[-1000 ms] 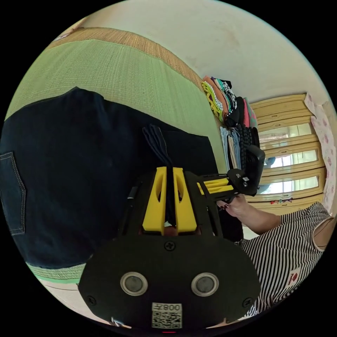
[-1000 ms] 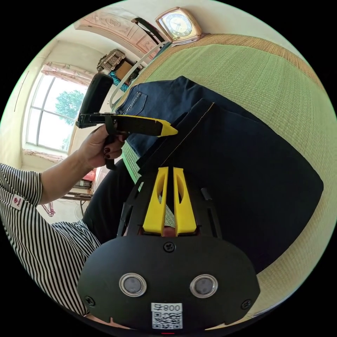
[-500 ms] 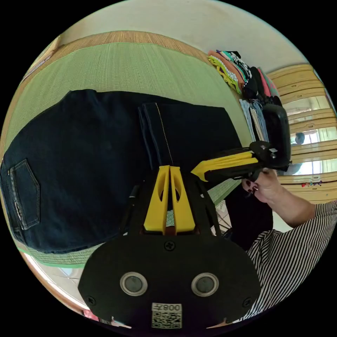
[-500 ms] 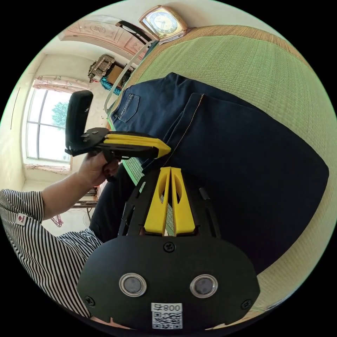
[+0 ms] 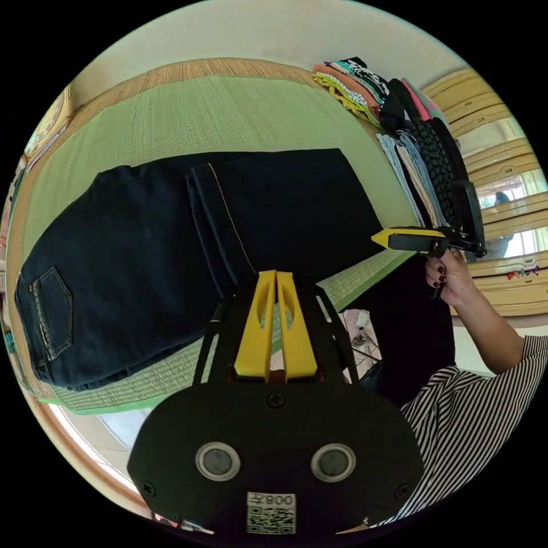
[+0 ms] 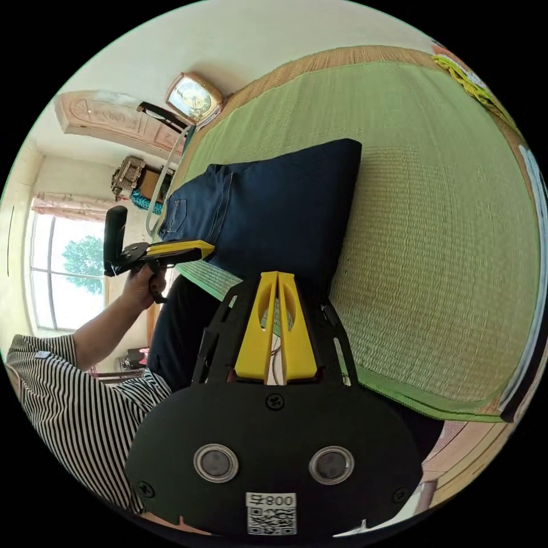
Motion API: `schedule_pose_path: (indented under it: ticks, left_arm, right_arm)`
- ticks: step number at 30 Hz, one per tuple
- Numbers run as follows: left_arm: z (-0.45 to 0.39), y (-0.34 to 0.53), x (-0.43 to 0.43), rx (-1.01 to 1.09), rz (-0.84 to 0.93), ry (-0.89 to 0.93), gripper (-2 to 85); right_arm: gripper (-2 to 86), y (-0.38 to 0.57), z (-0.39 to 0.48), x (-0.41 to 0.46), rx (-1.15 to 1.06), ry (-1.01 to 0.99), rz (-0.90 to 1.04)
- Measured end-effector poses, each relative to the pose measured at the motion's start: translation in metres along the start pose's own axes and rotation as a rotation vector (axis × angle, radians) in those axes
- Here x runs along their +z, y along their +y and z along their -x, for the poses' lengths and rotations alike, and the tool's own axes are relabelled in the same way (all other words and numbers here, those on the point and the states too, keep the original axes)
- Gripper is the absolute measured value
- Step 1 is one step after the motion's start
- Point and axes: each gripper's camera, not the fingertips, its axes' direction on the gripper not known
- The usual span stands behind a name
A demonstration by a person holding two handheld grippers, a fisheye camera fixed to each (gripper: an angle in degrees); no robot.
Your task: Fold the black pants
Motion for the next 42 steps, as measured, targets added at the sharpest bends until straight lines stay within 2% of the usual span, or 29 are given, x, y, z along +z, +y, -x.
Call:
schedule_pose_path:
  ticks: [5, 8, 10, 17, 22, 27, 33, 37, 40, 42]
  left_arm:
    - [-0.04, 0.0, 0.02, 0.054, 0.024, -0.037, 0.1]
    - [-0.051, -0.002, 0.047, 0.047, 0.098, -0.056, 0.3]
    - [-0.053, -0.001, 0.051, 0.013, 0.079, -0.028, 0.5]
    - [-0.086, 0.012, 0.057, 0.041, 0.009, 0.137, 5.0]
    - [-0.139, 0.006, 0.073, 0.134, -0.022, 0.179, 9.3]
    - [-0.204, -0.008, 0.087, 0.287, -0.011, 0.097, 11.2]
    - [-0.265, -0.02, 0.097, 0.376, -0.044, -0.046, 12.9]
    - [-0.298, -0.025, 0.098, 0.403, -0.061, -0.135, 12.9]
    - [-0.308, -0.03, 0.094, 0.37, -0.057, -0.228, 9.6]
    - [-0.31, -0.03, 0.088, 0.366, -0.058, -0.22, 8.1]
  right_arm:
    - [0.1, -0.025, -0.019, -0.028, 0.017, 0.025, -0.088]
    - [0.2, -0.051, -0.044, -0.019, 0.086, 0.094, -0.005]
    - [0.3, -0.058, -0.059, -0.004, 0.111, 0.102, 0.095]
    - [3.4, -0.016, -0.088, -0.053, 0.109, -0.082, -0.07]
    - [8.4, 0.015, -0.121, -0.052, 0.23, -0.252, -0.034]
    - [7.2, 0.019, -0.138, -0.046, 0.29, -0.402, -0.019]
    - [5.5, 0.012, -0.134, -0.064, 0.252, -0.451, -0.047]
    - [4.8, 0.0, -0.12, -0.074, 0.196, -0.422, -0.035]
    - [4.6, -0.008, -0.11, -0.079, 0.165, -0.401, -0.028]
    - [4.5, -0.014, -0.104, -0.084, 0.136, -0.386, -0.02]
